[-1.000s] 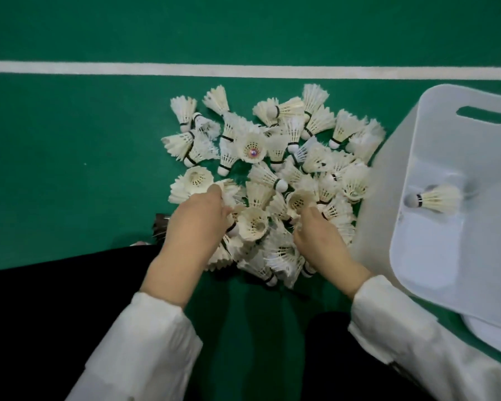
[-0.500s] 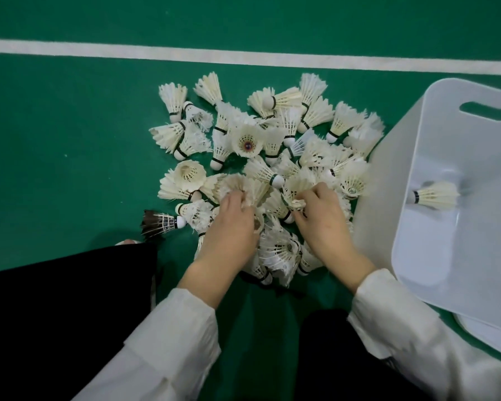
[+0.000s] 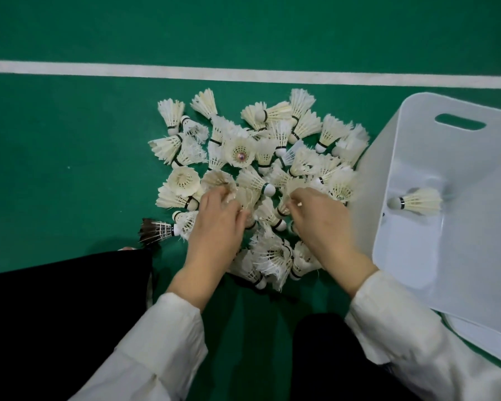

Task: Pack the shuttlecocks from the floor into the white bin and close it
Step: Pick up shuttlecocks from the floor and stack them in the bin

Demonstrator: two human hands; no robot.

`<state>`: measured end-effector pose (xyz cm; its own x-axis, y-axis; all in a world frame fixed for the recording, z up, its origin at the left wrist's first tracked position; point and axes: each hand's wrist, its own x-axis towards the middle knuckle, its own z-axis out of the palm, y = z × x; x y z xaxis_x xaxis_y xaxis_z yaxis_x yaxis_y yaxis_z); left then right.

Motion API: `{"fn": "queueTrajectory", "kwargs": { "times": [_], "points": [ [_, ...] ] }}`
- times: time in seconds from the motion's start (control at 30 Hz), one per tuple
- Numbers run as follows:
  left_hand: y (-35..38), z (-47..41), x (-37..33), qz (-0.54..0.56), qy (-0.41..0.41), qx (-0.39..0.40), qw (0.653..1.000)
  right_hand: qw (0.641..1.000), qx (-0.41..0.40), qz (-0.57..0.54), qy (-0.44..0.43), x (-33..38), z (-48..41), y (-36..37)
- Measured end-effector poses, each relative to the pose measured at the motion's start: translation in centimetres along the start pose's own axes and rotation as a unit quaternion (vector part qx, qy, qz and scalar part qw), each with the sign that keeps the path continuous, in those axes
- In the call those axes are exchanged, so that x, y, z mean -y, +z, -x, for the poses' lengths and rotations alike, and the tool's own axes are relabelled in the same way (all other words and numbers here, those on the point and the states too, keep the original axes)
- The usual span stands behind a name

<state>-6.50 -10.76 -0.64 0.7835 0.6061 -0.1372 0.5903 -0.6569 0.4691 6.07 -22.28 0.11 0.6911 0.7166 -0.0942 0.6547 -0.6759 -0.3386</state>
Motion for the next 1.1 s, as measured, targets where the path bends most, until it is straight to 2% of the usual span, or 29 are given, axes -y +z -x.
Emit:
{"fn": "queueTrajectory", "kwargs": {
  "times": [0.17,0.37,0.47,0.6,0.67,0.73,0.8,0.87,1.1],
  "points": [
    [-2.6,-0.5,-3.7,0.033,0.054,-0.06,0.996,0.996,-0.068,-0.055,-0.03,0.6,-0.2,-3.8],
    [-5.4,-1.9,-9.8,0.073,0.11,-0.095,0.987,0.982,-0.114,-0.152,0.007,-1.4,-0.1,-9.8],
    [-6.0,-2.7,-13.9,0.093,0.161,-0.097,0.978,0.962,-0.173,-0.205,0.056,-4.7,0.8,-13.3],
    [-4.5,-2.8,-19.2,0.104,0.233,-0.055,0.965,0.939,-0.198,-0.224,0.171,-10.8,2.6,-14.2],
    [-2.7,-2.5,-20.8,0.11,0.259,-0.026,0.959,0.935,-0.174,-0.202,0.234,-13.7,3.5,-12.9],
    [-0.6,-2.1,-21.5,0.103,0.28,-0.002,0.954,0.939,-0.099,-0.166,0.283,-15.9,4.1,-10.9],
    [1.6,-1.7,-21.5,0.092,0.291,0.02,0.952,0.949,-0.015,-0.121,0.291,-17.7,4.3,-8.5],
    [3.3,-1.3,-20.9,0.077,0.288,0.042,0.954,0.954,0.035,-0.086,0.285,-18.9,4.2,-6.3],
    [5.6,-1.3,-18.7,0.068,0.265,0.07,0.959,0.953,0.085,-0.079,0.28,-21.6,2.1,-3.6]
  ]
}}
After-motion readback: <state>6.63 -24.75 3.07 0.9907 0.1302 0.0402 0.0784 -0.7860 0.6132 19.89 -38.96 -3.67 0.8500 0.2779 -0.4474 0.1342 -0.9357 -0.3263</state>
